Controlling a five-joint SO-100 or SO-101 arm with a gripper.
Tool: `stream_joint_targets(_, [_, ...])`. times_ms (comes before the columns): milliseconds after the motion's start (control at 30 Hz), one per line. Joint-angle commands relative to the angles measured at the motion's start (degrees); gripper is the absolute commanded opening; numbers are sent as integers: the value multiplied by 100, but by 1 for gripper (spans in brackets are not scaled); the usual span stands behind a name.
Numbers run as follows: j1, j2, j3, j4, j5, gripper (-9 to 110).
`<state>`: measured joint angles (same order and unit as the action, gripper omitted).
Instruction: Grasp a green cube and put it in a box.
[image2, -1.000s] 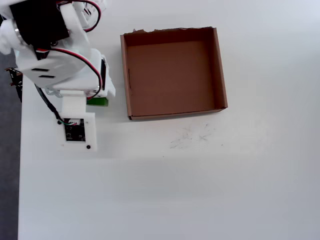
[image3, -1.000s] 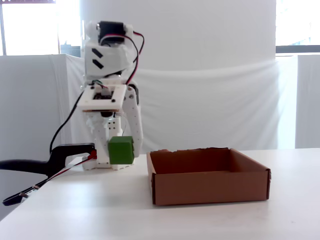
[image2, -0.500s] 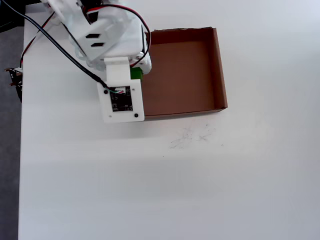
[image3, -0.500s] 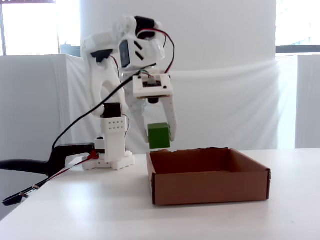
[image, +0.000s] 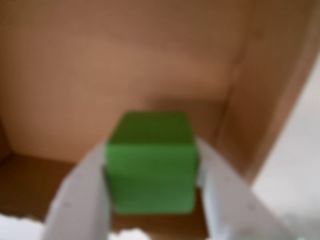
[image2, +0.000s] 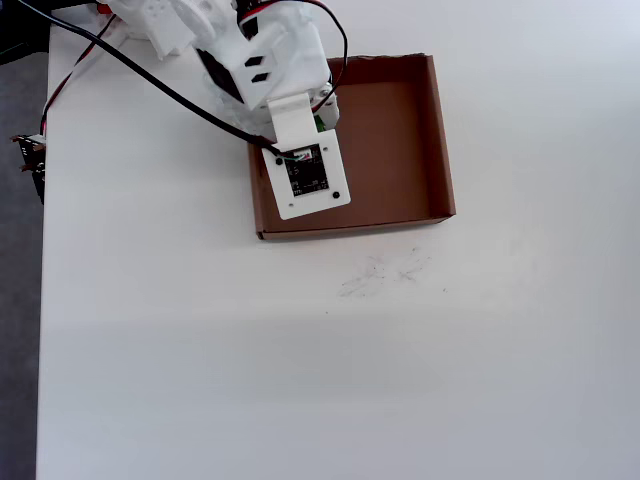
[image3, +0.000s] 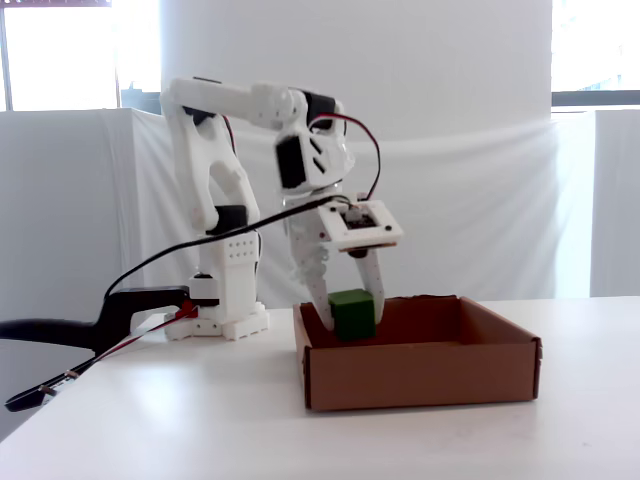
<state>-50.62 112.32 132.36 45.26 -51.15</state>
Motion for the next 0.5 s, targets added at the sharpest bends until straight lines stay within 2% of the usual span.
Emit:
stream_joint_targets(0, [-62,246,158,-448,44,14])
stream_joint_targets(200, [-185,237,747,-976,35,18])
stream_joint_targets(467, [-167,325,580,-668,44,25])
